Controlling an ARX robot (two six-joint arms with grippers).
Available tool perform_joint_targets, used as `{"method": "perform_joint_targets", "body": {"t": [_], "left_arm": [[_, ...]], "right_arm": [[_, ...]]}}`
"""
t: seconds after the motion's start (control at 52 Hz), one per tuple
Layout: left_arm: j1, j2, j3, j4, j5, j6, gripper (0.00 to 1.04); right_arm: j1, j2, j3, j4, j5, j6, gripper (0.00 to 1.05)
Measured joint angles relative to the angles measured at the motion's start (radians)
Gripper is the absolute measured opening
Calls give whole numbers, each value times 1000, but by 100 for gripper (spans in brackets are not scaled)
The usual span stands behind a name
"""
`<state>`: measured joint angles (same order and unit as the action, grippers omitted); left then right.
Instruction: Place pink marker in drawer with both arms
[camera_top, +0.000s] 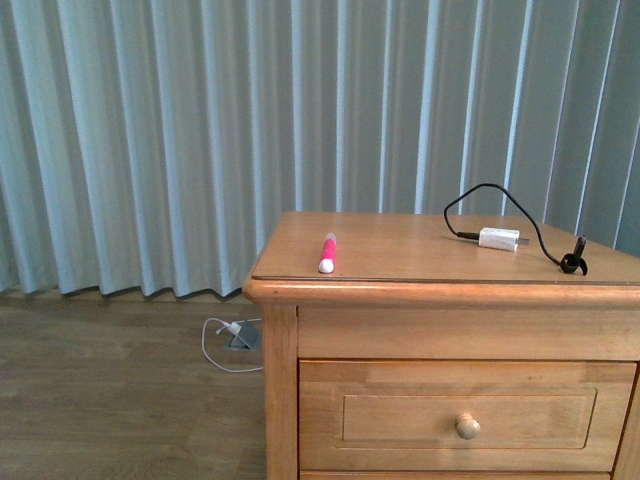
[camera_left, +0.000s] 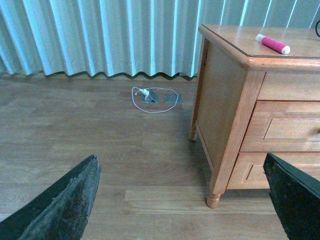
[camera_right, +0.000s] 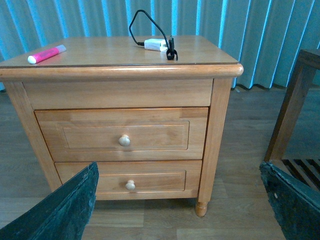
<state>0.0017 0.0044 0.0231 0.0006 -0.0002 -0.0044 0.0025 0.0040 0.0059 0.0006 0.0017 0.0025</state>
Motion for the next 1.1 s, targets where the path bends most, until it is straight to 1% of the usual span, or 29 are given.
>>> {"method": "perform_joint_targets", "body": {"t": [0.404, 0.481, 0.52, 0.597, 0.693, 0.731, 0.789, 0.847, 0.943, 1.097], "left_arm": [[0, 0, 0, 0, 0, 0, 99], [0, 0, 0, 0, 0, 0, 99], [0, 0, 0, 0, 0, 0, 99], [0, 0, 0, 0, 0, 0, 99], [0, 0, 0, 0, 0, 0, 99], [0, 0, 0, 0, 0, 0, 99], [0, 0, 0, 0, 0, 0, 99], [0, 0, 0, 0, 0, 0, 99], [0, 0, 0, 0, 0, 0, 99], [0, 0, 0, 0, 0, 0, 99]], "right_arm": [[0, 1, 0, -1, 3, 1, 96], [40, 68, 35, -103, 129, 51, 96], [49, 130, 43, -100, 139, 72, 96], [59, 271, 57, -5, 129, 82, 96], [83, 496, 86, 165, 129, 82, 96], [99, 599, 101, 240, 129, 81, 96], [138, 839, 152, 407, 137, 80, 96], [163, 993, 195, 504, 146, 77, 96], [193, 1200, 271, 612, 163, 73, 96], [235, 1540, 427, 743, 185, 61, 96]]}}
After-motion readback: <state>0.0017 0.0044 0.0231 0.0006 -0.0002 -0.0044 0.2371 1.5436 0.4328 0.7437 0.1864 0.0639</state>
